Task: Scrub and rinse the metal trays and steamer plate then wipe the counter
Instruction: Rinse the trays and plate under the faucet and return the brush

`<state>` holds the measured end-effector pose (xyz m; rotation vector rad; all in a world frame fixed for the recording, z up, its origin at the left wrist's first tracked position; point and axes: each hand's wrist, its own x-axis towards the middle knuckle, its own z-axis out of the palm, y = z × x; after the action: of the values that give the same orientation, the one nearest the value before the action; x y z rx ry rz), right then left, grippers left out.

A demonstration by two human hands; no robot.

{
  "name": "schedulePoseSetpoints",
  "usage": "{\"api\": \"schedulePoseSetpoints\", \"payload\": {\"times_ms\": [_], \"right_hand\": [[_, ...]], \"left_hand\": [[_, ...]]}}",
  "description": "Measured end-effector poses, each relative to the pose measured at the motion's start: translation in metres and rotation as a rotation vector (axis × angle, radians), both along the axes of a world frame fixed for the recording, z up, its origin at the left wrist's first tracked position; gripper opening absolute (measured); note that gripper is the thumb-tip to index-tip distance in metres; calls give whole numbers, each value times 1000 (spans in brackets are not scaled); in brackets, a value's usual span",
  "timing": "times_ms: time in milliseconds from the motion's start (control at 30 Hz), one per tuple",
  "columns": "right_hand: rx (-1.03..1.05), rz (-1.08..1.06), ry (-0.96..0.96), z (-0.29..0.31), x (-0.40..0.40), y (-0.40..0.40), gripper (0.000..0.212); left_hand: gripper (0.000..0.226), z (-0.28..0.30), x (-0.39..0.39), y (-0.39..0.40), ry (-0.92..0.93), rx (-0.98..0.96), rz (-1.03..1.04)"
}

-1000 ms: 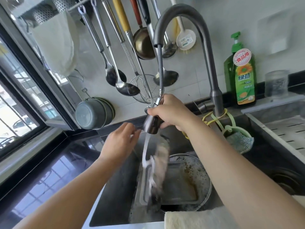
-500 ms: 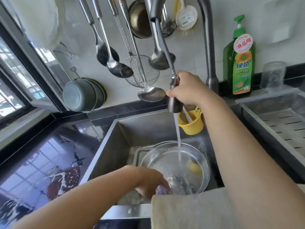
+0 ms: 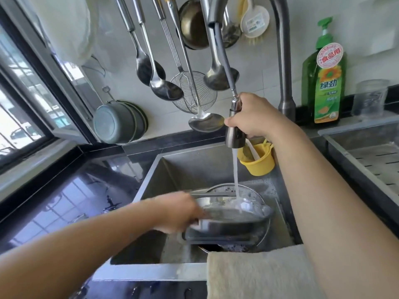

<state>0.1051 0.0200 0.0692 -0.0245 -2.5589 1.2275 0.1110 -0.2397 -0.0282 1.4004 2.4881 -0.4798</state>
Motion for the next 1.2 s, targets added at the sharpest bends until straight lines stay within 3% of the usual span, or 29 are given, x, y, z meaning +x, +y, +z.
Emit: {"api": "schedulePoseSetpoints", "payload": {"times_ms": [100, 233, 300, 433, 633, 867, 1200], "right_hand": [[33, -31, 20, -2, -2, -2, 30], [59, -77, 63, -3, -4, -1, 30], [42, -90, 86, -3, -5, -2, 28], [-58, -77, 139, -3, -7, -14, 26], [-305, 38, 167, -2, -14, -39, 25], [-470, 189, 113, 2, -12, -55, 25], [-437, 229, 57, 8, -1, -50, 23]], "left_hand": [[7, 42, -18, -12, -153, 288, 366], [15, 62, -28, -22, -595, 953, 793], [23, 64, -30, -21, -642, 1162, 957], [13, 68, -36, -20, -641, 1254, 1036], [21, 74, -38, -8, -748, 1317, 1081], [20, 69, -49, 15, -838, 1523, 1318], [23, 82, -52, 16, -768, 1667, 1440]]}}
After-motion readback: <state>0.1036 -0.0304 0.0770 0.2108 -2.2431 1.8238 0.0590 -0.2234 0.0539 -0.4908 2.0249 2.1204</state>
